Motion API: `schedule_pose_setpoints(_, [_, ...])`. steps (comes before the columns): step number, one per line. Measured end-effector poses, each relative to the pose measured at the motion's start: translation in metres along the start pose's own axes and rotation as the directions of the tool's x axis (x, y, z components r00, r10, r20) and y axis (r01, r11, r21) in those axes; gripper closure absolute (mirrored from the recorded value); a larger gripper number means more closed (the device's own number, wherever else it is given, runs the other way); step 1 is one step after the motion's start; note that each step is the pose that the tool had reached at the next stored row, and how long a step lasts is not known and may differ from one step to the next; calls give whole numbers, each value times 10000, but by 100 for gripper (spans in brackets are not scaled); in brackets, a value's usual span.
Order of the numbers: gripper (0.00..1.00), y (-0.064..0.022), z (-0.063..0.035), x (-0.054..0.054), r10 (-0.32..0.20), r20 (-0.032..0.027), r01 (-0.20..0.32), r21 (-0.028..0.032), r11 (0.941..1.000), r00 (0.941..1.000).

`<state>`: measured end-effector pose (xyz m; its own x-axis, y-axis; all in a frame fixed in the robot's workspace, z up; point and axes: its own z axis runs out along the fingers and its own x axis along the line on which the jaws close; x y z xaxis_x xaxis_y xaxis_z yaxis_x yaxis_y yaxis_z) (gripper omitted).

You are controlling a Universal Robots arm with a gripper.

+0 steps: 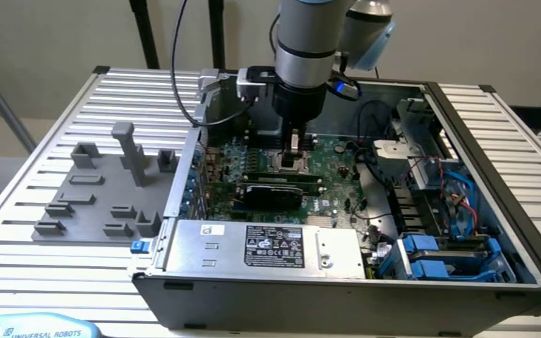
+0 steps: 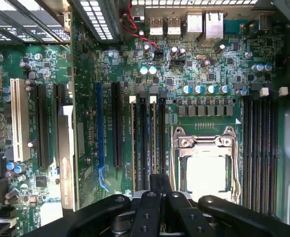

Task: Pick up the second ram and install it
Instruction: 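Press down the second ram until it locks into place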

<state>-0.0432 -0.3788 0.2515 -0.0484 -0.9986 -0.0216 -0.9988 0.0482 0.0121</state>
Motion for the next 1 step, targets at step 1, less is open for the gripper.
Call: schedule_pose_setpoints(1, [89, 0, 0, 0, 0, 0, 0, 0, 10000, 10000])
